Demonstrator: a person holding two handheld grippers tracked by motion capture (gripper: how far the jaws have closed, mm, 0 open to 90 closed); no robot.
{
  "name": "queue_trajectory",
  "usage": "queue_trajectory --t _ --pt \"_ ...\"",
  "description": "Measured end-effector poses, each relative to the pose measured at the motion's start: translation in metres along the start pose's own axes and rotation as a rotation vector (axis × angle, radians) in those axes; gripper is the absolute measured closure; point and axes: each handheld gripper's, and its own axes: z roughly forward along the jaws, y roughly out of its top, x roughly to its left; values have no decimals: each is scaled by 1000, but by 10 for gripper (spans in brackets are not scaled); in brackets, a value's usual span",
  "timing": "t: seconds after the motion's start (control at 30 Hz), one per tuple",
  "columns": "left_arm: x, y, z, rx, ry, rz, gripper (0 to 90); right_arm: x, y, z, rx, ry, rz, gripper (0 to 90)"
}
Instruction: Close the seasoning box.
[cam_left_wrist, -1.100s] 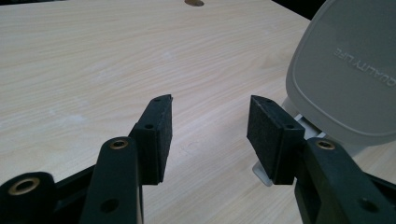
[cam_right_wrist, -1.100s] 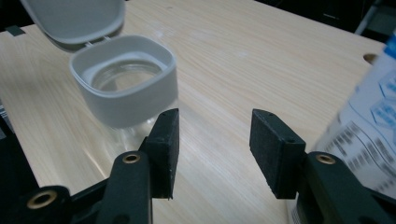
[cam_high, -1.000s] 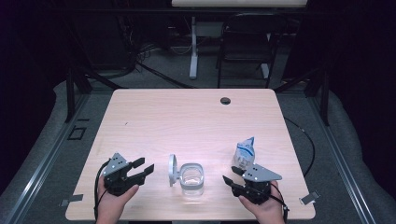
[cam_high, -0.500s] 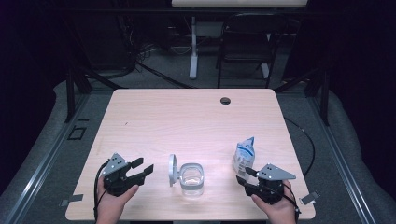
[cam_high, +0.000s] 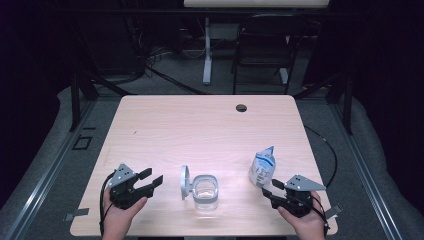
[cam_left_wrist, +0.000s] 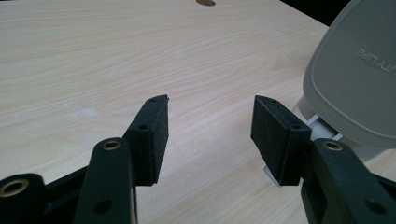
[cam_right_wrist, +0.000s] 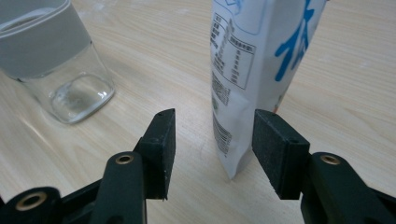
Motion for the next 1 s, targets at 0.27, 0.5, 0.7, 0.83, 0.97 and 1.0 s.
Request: queue_trajectory --t 0.27,0.5,0.7,0.83,0.97,1.0 --pt "4 -1 0 -3 2 -11 468 -15 -7 -4 10 -27 34 465" --pt "9 -1 -3 -17 14 -28 467 -9 -6 1 2 -37 17 446" --pt "13 -3 -7 -24 24 -36 467 -7 -6 7 7 -65 30 442" --pt "15 -6 -12 -23 36 -40 467 -4 -6 15 1 -77 24 416" --pt "16 -9 -18 -21 51 -47 468 -3 -6 21 -9 -87 27 409" --pt "18 -11 -21 -17 59 -50 468 -2 -6 25 -8 -90 23 402"
